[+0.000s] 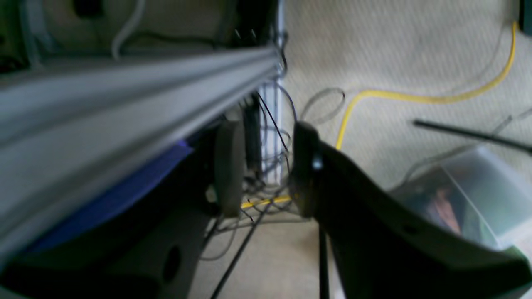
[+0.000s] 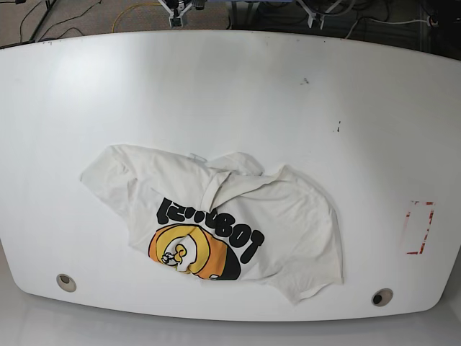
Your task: Layout the t-shirt on the table in an organized manner, then fold the t-shirt properly
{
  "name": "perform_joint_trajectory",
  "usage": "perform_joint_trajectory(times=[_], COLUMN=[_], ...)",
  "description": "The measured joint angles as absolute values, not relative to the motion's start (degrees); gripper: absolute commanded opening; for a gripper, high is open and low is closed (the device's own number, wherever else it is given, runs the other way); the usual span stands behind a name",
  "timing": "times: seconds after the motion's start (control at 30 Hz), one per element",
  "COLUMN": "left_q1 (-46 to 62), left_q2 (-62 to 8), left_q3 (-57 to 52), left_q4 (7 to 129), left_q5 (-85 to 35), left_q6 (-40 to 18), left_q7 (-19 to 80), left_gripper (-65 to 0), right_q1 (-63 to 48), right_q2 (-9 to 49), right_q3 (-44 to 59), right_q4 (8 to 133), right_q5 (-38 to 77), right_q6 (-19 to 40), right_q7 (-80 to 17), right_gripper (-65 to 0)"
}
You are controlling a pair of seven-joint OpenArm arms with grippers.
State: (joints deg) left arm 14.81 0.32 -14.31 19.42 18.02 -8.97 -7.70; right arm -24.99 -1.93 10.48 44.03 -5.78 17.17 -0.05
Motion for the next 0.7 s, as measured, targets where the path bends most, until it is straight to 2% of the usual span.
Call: perform_joint_trajectory(times=[0.3,0.7], left_q1=[21.23,27.33], left_q2=[0.45,-1.30], left_q3=[-14.28,-14.31], left_q4=[25.23,26.11], left_q5=[18.02,18.00], left_q6=[-8.99,-8.97], left_q7=[-13.13,-22.17], left_gripper=[-51.8,-51.8], right_q1=[-30.85,-38.35], right_q2=[-1.72,-1.76], right_q3=[10.55,10.50], right_q4=[50.98,61.71], right_q5=[-5.80,-5.78], right_q6=[17.30,17.34], right_q7=[-0.43,-0.30], right_gripper=[-46.3,-46.3])
